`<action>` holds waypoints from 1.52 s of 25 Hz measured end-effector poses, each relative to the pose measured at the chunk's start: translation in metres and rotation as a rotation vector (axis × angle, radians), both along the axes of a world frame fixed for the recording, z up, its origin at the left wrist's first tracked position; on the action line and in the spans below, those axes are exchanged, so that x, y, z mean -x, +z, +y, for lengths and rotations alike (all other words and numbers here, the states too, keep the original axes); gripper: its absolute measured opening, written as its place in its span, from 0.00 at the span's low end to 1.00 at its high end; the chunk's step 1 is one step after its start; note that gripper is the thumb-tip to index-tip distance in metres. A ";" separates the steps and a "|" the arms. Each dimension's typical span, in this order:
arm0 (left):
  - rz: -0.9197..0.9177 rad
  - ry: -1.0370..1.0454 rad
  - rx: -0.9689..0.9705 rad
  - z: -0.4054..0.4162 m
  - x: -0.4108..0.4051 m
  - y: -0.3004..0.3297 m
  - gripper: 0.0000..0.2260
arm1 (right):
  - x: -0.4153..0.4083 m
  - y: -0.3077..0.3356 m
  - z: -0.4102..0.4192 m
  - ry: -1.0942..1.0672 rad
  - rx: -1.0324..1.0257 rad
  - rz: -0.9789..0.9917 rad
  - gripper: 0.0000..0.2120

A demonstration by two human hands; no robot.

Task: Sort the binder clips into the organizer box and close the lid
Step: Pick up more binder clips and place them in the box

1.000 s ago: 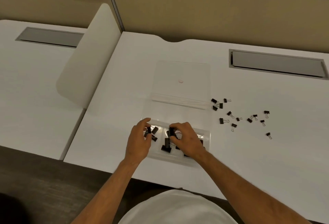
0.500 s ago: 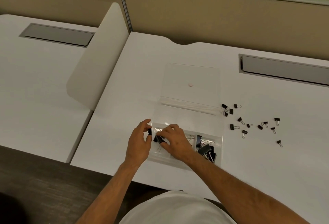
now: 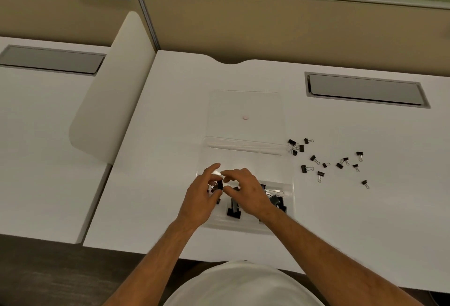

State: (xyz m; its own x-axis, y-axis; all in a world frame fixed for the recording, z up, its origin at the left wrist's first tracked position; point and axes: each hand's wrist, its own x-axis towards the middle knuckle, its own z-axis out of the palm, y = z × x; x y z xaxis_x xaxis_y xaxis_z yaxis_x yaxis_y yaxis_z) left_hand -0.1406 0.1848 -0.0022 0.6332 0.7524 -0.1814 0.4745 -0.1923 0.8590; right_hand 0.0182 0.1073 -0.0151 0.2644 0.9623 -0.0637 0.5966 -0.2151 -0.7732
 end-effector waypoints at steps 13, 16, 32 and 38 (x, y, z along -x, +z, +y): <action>-0.056 -0.088 0.036 -0.020 -0.030 0.005 0.41 | -0.019 0.003 -0.032 -0.043 0.046 0.052 0.13; -0.037 -0.109 0.027 -0.023 -0.030 0.007 0.40 | -0.027 0.008 -0.034 -0.081 0.042 0.058 0.12; 0.048 0.014 -0.029 -0.031 -0.003 0.008 0.36 | -0.103 -0.030 -0.052 -0.414 0.150 -0.200 0.18; 0.045 0.021 0.000 -0.053 -0.017 0.007 0.34 | -0.115 -0.021 -0.088 -0.463 0.048 -0.072 0.19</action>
State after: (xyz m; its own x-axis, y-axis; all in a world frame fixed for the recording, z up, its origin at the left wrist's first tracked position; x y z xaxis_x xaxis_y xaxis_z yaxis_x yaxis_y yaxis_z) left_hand -0.1238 0.1318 0.0047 0.6084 0.7656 -0.2090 0.5165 -0.1820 0.8367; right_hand 0.1334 0.0194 -0.0365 0.6704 0.7386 -0.0710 0.4812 -0.5056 -0.7161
